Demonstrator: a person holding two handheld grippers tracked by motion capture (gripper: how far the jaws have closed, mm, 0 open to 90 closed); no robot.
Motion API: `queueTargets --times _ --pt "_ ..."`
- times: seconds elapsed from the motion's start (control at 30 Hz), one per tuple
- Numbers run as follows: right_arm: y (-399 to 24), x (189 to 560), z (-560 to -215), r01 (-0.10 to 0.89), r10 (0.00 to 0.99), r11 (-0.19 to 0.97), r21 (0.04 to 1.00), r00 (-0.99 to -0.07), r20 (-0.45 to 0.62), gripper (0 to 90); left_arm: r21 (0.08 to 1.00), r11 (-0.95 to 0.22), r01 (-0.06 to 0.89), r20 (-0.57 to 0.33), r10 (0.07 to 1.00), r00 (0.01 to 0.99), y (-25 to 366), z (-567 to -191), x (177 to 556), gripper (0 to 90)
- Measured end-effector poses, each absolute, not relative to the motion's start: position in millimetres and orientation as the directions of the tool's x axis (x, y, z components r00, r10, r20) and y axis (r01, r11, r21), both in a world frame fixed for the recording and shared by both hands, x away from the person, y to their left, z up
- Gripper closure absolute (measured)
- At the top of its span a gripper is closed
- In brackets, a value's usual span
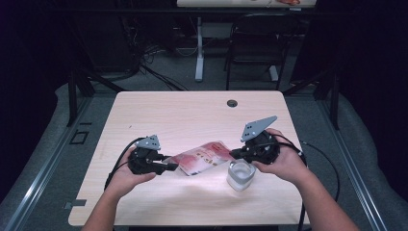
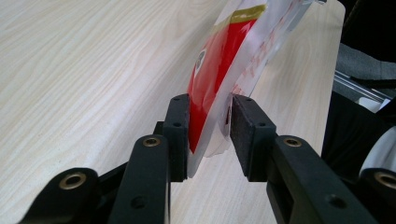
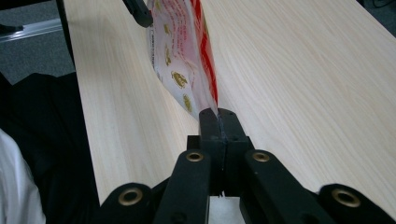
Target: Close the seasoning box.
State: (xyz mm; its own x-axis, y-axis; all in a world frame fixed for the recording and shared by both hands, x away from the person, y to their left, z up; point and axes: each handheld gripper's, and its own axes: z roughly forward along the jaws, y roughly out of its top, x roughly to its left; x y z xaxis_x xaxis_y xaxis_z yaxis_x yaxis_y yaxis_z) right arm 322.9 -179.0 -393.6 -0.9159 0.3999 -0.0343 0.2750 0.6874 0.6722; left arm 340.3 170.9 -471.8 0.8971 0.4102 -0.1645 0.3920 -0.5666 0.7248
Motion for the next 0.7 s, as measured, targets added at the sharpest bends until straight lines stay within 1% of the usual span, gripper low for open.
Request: queueTargets --times 0.1,0.37,0.63,0.7 --pt "-174.4 323.3 -393.2 0.265 0.394 0.701 0.662 -0.918 -0.049 90.0 0.726 -0.565 0.394 -0.161 0.417 0.895 174.0 -474.9 339.4 67.0" --pt "-159.6 326.2 -387.9 0.235 0.370 0.736 0.635 -0.925 -0.086 90.0 0.724 -0.549 0.418 -0.188 0.427 0.885 179.8 -487.0 340.4 67.6" --pt "-149.3 330.4 -388.9 0.234 0.361 0.748 0.621 -0.929 -0.085 90.0 0.721 -0.550 0.422 -0.176 0.444 0.879 186.8 -490.0 339.5 66.7" --pt "-144.5 330.7 -388.3 0.225 0.345 0.764 0.605 -0.935 -0.087 90.0 0.717 -0.552 0.425 -0.177 0.445 0.878 188.3 -491.4 339.4 66.0"
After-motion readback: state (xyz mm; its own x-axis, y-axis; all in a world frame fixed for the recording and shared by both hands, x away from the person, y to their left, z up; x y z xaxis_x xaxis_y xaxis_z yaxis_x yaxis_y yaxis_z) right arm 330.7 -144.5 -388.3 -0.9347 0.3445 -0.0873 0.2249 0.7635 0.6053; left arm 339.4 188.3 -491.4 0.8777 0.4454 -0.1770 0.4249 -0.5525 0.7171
